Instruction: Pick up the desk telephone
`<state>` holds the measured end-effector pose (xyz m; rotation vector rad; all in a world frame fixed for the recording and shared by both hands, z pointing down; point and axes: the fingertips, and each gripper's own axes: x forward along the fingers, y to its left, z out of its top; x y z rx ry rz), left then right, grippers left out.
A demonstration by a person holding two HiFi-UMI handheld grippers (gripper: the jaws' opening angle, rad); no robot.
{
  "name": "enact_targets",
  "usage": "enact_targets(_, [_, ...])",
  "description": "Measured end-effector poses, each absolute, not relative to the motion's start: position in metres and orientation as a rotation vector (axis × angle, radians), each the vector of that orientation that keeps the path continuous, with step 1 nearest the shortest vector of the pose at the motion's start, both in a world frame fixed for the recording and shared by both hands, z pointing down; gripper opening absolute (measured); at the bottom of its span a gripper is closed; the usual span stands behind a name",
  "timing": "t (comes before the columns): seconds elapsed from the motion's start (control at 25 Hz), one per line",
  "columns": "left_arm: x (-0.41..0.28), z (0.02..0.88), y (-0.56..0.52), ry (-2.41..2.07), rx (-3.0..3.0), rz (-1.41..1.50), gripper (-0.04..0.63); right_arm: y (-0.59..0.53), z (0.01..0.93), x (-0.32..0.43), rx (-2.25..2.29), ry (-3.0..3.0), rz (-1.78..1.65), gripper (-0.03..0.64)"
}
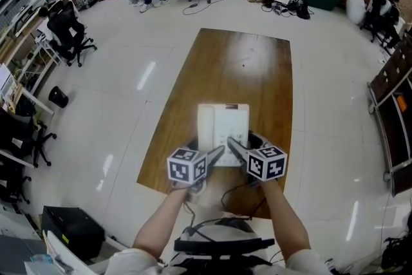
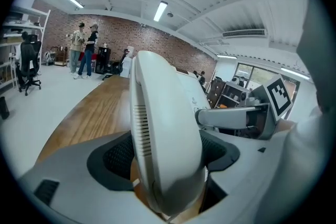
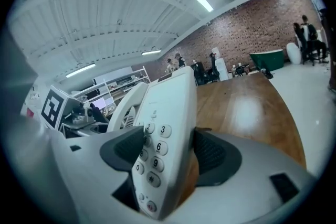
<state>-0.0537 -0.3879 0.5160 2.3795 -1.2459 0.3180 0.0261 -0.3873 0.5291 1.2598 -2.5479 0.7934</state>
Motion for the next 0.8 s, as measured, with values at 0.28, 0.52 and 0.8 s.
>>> enact_targets(0.28, [-0.062,0.491,-0.367,-1.267,2.422,0.275,0.367,-0.367,0.5,0.018,1.299,-2.593,0.697,0.31])
enact_targets(0.52, [-0.067,0.466,-0.34,-1.299,2.468,0.23,0.367,-0.341,0.475,0.013,1.324,-2.64,0.631,0.308])
enact_targets(0.8, [-0.072,0.427,-0.312,-1.322,2.537,0.158,0.367,-0.313,0.432,0.008,1.365,-2.696,0.496,0.308])
